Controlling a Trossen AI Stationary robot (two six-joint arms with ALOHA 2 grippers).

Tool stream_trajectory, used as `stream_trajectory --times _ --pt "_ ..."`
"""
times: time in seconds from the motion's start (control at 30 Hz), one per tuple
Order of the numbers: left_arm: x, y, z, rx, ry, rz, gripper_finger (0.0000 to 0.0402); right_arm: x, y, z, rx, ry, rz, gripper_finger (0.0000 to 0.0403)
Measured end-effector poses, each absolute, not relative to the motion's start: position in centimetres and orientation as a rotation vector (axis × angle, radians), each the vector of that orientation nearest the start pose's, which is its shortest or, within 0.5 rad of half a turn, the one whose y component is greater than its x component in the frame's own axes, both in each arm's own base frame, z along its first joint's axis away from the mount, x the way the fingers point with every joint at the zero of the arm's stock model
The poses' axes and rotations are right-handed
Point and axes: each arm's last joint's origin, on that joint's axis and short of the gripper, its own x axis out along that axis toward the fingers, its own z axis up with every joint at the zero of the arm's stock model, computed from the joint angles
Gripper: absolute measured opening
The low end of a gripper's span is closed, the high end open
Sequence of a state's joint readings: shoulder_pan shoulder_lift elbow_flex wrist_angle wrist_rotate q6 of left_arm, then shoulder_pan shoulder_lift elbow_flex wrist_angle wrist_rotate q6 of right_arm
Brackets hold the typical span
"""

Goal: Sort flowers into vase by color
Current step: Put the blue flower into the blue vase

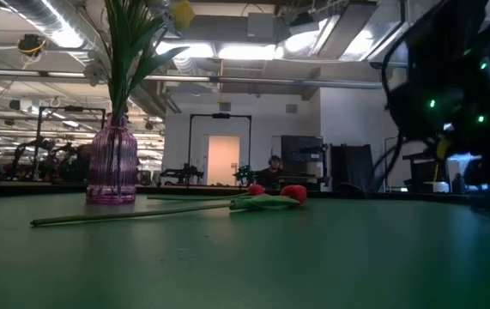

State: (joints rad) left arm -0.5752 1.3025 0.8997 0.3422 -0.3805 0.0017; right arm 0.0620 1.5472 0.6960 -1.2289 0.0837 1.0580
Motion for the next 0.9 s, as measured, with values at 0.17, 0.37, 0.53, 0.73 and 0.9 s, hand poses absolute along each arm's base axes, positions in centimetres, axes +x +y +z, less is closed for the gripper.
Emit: stream_trajectory --times 0.17,0.37,0.53,0.73,0.9 --pt "24.1 -16.7 31.1 0.033 0.054 -0.255 0.0188 17.5 0.9 12.2 0.449 1.955 -1.039 0.0149" --pt "22.9 -18.2 31.1 0.038 0.051 -0.213 0.0188 18.3 1.0 11.5 0.435 1.945 -0.932 0.0063" --pt "22.5 -18.6 31.2 0.02 0.048 -0.171 0.0188 22.2 2.2 13.7 0.395 1.767 -0.818 0.0015" --pt "22.5 -18.4 31.2 -0.012 0.05 -0.147 0.0188 26.6 5.7 18.5 0.24 1.554 -0.583 0.0034" --pt "22.6 -18.3 31.2 -0.016 0.049 -0.14 0.0188 26.9 7.6 19.2 0.191 1.509 -0.508 0.0054"
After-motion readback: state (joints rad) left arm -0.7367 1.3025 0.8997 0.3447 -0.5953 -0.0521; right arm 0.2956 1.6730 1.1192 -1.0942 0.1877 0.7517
